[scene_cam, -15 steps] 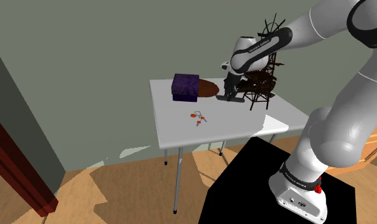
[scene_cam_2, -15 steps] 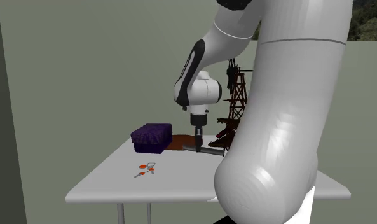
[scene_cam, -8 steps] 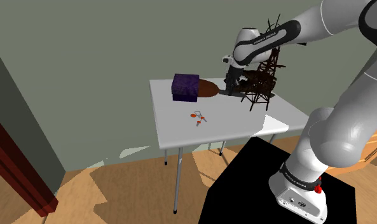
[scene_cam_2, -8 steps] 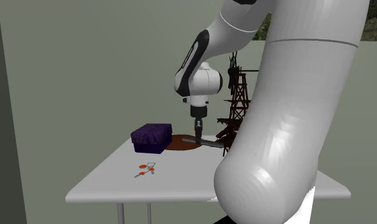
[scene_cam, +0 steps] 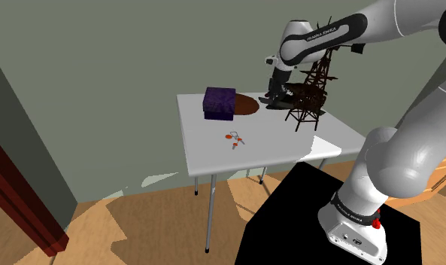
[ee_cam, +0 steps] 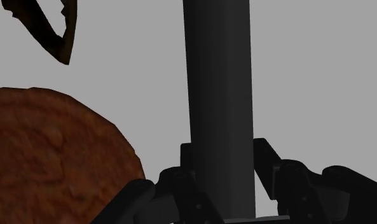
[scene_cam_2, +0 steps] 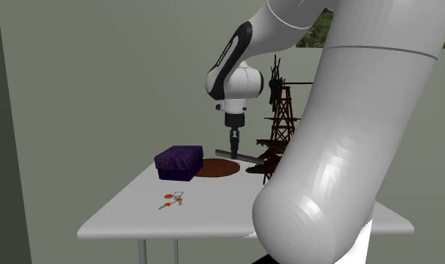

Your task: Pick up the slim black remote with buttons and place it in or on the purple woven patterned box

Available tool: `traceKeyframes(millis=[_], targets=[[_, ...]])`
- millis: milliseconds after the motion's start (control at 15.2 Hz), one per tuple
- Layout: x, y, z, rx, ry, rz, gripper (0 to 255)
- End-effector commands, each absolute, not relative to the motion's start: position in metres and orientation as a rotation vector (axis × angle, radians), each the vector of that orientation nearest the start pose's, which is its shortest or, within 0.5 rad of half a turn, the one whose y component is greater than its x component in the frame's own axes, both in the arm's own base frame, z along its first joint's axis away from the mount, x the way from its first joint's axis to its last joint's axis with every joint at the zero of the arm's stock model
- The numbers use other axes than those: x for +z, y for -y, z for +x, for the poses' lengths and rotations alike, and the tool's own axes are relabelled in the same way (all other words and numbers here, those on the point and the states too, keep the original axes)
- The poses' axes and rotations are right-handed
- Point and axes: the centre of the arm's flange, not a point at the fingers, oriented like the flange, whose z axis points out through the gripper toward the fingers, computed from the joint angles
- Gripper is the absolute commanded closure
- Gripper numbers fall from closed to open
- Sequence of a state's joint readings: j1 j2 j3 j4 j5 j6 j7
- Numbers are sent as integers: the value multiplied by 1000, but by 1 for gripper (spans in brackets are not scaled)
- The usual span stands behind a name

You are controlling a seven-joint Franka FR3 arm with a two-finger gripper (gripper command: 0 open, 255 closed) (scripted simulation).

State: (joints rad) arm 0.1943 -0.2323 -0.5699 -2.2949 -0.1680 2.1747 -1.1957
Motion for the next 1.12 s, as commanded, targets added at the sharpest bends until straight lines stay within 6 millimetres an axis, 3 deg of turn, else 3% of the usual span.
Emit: traceKeyframes(millis=[0,1056], targets=[[447,192,450,-73,1422,-2878,255],[531,192,450,-73,1422,-2878,255]])
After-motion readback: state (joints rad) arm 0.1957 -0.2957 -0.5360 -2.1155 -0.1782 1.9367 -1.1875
